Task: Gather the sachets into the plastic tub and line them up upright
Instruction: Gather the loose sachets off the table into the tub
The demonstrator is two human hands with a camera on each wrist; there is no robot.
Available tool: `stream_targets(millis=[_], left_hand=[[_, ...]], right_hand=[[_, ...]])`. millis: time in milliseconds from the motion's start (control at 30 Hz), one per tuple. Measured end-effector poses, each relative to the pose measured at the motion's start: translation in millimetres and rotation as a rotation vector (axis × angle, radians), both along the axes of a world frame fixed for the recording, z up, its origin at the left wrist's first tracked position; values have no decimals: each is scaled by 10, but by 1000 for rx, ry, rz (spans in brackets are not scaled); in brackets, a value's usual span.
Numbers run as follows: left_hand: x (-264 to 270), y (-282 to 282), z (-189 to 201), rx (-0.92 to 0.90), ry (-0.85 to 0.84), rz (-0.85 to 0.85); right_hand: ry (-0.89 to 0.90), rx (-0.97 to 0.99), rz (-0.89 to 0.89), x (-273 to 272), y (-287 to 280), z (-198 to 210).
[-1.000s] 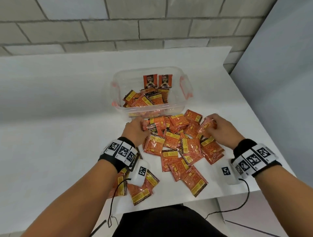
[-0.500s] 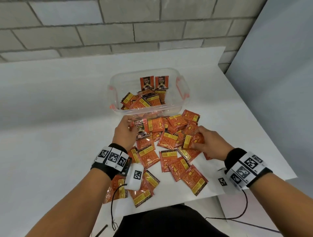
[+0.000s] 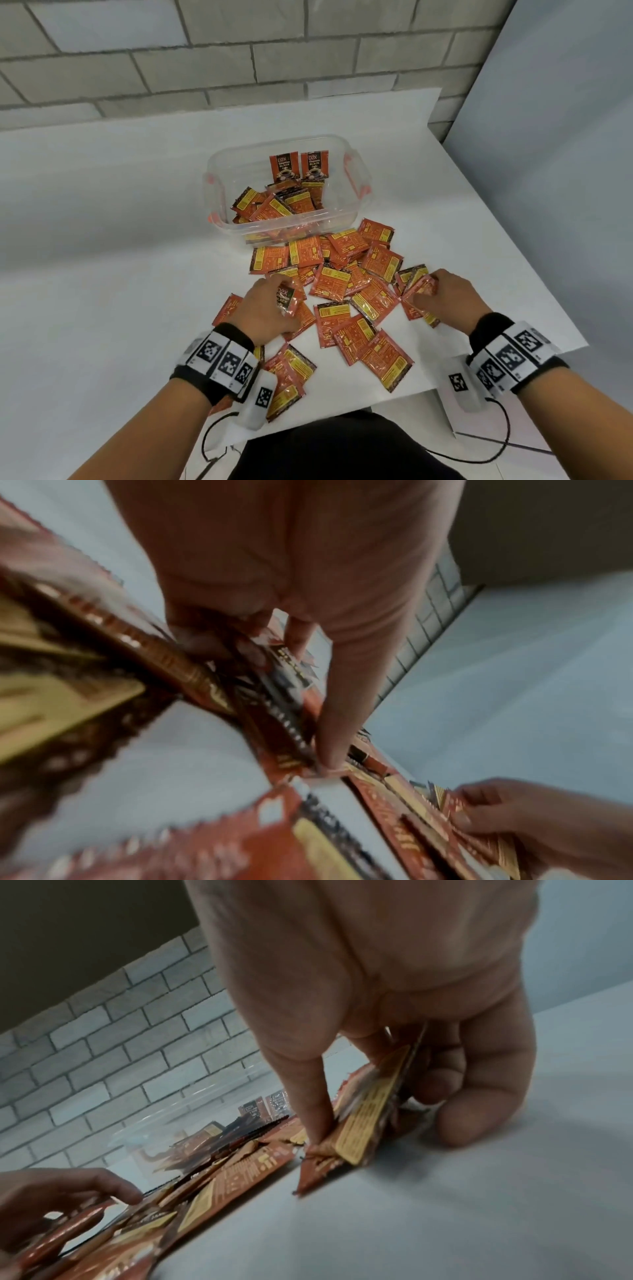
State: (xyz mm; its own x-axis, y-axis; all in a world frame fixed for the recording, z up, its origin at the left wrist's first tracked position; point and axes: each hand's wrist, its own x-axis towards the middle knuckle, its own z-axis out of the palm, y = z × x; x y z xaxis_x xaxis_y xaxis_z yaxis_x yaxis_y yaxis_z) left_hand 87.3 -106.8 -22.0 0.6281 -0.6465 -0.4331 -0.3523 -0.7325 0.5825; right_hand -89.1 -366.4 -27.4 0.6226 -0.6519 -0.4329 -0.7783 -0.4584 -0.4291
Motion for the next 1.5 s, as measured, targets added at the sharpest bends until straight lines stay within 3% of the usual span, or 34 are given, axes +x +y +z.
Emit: stream_targets(millis=[233,333,500,700,933,1067,1167,1233,1333,1500], left_hand=[[-12,-98,-84,64,-85,-21],[-32,-105,-114,68,-132,-21],[-45,-118,-124,66,-195,-8],[67,-168,-151,218,-291,13],[121,-200,-156,229,-351,38],[118,-192,-151,194,-374,60],[120,-207,-146,169,-332,60],[119,-214,-145,150,-307,60],[124,-213,-146,84,-227,84],[141,-198,-154,-9,-177,89]], right_hand=[[-53,-53,-16,80,38,-1],[-49,16,-45,77,29,55],[32,40,-68,53,-8,17],[66,-10,-34,112,-6,-8],[21,74,-101,145,-31,91],[-117,79,-137,112,-76,186],[-217,189,-64,145,-23,248],[-171,268,15,196,45,207],[-13,205,139,277,160,107],[-13,179,189,358,255,131]])
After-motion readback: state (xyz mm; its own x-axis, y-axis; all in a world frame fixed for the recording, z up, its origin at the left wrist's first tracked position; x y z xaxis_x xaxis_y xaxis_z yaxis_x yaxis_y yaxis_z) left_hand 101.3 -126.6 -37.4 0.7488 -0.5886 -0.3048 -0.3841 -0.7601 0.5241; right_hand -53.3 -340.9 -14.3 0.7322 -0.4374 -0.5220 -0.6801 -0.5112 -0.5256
